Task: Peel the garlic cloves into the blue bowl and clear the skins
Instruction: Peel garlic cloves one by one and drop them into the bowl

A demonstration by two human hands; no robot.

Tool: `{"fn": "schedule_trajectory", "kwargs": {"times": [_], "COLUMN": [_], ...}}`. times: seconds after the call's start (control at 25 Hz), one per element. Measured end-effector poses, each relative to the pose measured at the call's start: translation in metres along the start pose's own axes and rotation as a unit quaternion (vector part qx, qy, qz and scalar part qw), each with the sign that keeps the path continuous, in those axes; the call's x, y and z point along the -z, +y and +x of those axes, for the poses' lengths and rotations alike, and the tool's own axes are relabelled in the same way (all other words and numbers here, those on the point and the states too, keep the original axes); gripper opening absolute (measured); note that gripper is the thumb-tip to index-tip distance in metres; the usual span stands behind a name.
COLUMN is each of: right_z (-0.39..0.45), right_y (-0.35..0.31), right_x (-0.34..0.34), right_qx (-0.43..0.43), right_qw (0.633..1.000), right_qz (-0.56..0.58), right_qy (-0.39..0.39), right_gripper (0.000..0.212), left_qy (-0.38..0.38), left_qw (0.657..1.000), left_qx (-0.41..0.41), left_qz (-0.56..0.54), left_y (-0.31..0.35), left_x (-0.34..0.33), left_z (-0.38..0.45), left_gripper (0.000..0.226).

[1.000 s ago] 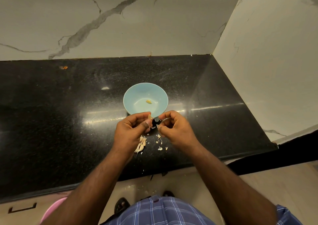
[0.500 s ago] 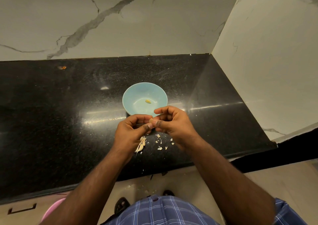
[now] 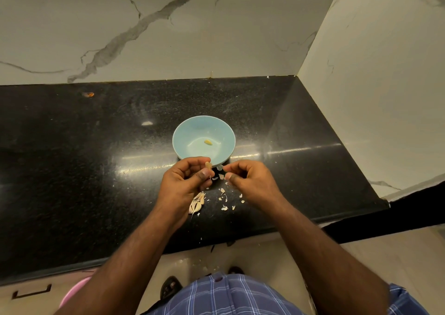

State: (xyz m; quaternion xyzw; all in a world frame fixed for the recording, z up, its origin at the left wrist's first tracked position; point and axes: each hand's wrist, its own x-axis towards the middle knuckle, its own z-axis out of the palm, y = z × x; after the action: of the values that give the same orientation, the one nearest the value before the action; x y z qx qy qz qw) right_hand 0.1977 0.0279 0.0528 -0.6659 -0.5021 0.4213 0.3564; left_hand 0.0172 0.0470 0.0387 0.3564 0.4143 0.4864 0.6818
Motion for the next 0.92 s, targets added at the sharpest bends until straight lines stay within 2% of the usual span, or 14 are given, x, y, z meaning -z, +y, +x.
{"fn": "schedule_trajectory", "kwargs": {"times": [0.24, 0.4, 0.64, 0.72, 0.92], "right_z": [0.002, 0.003, 0.003, 0.003, -0.004], "right_y": [-0.002, -0.010, -0.016, -0.012, 0.004], "right_x": [0.011, 0.006, -0.009, -0.010, -0.007], "right_qx": [0.008, 0.041, 0.003, -0.005, -0.010], "right_qw": [0.998, 0.998, 0.990, 0.992, 1.000], "right_qz": [-0.059, 0.045, 0.136, 0.121, -0.027], "right_qy": [0.005, 0.005, -0.027, -0.021, -0.004], "right_gripper": [0.015, 0.019, 0.023, 0.022, 0.015], "left_qy": [0.011, 0.006, 0.008, 0.011, 0.003], "left_qw": [0.999, 0.998, 0.996, 0.997, 1.000], "left_qx": [0.005, -0.009, -0.026, -0.023, -0.002], "left_qz": [0.034, 0.068, 0.080, 0.067, 0.024], "left_y": [-0.005, -0.007, -0.004, -0.003, 0.001], "left_x": [-0.003, -0.002, -0.005, -0.006, -0.005], "left_z": [-0.002, -0.001, -0.005, -0.006, -0.008], "left_gripper": [0.023, 0.024, 0.019, 0.019, 0.026]}}
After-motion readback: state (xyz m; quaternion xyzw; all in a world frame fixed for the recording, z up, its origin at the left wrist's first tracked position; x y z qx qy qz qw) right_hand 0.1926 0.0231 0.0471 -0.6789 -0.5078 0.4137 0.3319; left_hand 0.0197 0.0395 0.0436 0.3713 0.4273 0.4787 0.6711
